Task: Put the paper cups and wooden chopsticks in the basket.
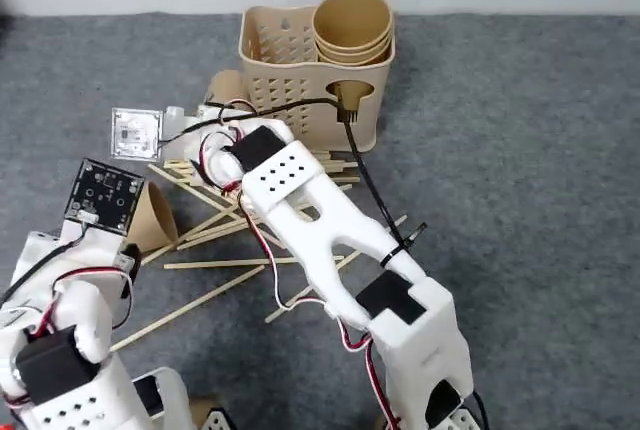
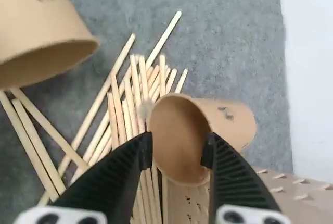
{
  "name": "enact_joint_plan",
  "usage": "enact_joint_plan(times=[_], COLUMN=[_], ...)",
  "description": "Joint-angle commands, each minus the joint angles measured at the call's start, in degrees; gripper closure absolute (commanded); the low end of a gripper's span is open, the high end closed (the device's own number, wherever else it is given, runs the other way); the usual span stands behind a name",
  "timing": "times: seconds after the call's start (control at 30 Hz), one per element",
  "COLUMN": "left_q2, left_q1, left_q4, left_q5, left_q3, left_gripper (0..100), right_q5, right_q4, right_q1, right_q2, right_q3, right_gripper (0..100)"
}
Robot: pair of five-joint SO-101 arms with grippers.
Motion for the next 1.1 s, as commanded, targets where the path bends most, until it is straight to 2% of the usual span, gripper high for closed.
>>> enact_joint_plan(times=[0.0, 0.37, 0.5, 0.7, 0.87, 1.0, 1.07], left_q2=[-3.34, -6.59, -6.95, -6.95, -7.03, -7.03, -7.03], left_q1=[0.26, 0.26, 0.26, 0.26, 0.26, 0.26, 0.26], left_q4=[-0.53, 4.22, 4.31, 4.31, 4.31, 4.31, 4.31], left_q5=[-0.35, -0.44, -0.44, -0.44, -0.44, -0.44, -0.44], left_q3=[0.92, 1.19, 1.19, 1.19, 1.19, 1.19, 1.19], left_gripper=[74, 74, 74, 74, 74, 74, 74], right_q5=[1.23, 3.69, 3.69, 3.25, -3.60, -12.13, -13.98], right_q4=[-5.49, -12.18, -14.11, -17.63, -21.41, -26.33, -27.65], right_q1=[1.36, 3.82, 3.82, 4.26, 4.79, 4.35, 4.26], right_q2=[1.80, 7.43, 8.22, 10.24, 12.35, 12.00, 10.95], right_q3=[-2.81, -2.81, -2.81, -2.81, -2.81, -2.81, -2.81], right_gripper=[83.3, 83.8, 89.6, 90.9, 91.6, 99.4, 98.8])
